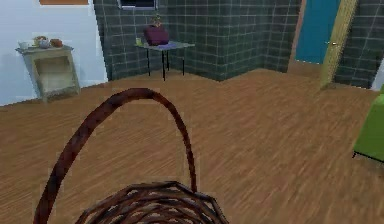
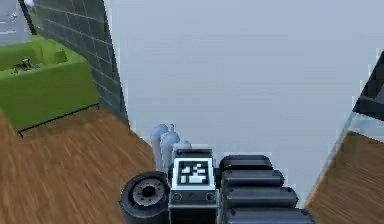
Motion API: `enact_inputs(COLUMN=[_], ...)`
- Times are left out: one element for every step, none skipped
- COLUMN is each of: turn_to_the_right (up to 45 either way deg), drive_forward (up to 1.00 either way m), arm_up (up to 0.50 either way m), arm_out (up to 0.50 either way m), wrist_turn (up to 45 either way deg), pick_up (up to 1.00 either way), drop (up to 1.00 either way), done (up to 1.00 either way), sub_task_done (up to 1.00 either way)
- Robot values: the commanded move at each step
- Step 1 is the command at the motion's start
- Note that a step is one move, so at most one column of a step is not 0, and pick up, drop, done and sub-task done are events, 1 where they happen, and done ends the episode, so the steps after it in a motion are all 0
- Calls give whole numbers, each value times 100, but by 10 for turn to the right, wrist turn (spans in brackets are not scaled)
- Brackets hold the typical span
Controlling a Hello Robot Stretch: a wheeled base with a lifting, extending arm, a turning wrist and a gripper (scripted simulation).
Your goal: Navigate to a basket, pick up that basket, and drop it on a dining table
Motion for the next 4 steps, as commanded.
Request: enact_inputs(turn_to_the_right=[0,0,0,0], drive_forward=[100,100,100,100], arm_up=[0,0,0,0], arm_out=[0,0,0,0], wrist_turn=[0,0,0,0], pick_up=[0,0,0,0], drop=[0,0,0,0], done=[0,0,0,0], sub_task_done=[0,0,0,0])
